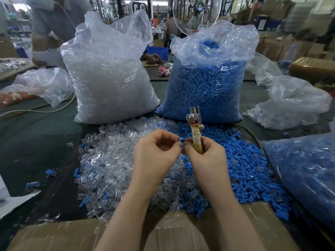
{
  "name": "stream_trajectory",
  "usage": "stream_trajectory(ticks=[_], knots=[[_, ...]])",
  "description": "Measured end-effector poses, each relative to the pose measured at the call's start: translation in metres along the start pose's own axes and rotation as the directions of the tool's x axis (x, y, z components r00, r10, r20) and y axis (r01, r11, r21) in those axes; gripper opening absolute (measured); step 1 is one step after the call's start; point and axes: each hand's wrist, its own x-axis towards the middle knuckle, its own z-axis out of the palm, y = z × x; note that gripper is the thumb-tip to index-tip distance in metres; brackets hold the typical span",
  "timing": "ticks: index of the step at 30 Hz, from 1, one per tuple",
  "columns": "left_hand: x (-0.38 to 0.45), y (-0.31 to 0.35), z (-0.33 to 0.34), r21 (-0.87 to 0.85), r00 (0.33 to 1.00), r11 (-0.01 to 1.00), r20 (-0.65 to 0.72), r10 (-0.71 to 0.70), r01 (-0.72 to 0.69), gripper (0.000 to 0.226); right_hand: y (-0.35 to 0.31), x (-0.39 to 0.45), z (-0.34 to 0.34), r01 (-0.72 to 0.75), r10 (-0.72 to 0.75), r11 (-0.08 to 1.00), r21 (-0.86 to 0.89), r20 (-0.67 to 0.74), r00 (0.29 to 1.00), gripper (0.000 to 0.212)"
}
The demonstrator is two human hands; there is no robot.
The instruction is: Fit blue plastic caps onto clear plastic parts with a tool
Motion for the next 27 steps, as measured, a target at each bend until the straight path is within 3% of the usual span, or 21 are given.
stream_trajectory(ticks=[16,24,27], knots=[[-0.0007,-0.0027,0.0006,-0.050,1.000,0.998,0.003,0.031,-0.031,0.016,-0.0024,-0.0001,0.0027,-0.075,0.076,0.995,0.065,-0.010,0.997,0.013],[0.0009,-0.0044,-0.0002,-0.102,0.999,0.994,0.005,-0.050,0.050,0.010,-0.0051,-0.0005,0.0018,-0.079,0.076,0.991,0.108,0.032,0.997,0.015],[0.0019,-0.0043,-0.0020,-0.244,0.991,0.961,0.018,-0.133,0.133,0.004,-0.0065,-0.0016,0.0019,-0.073,0.071,0.990,0.118,0.022,0.997,0.014]])
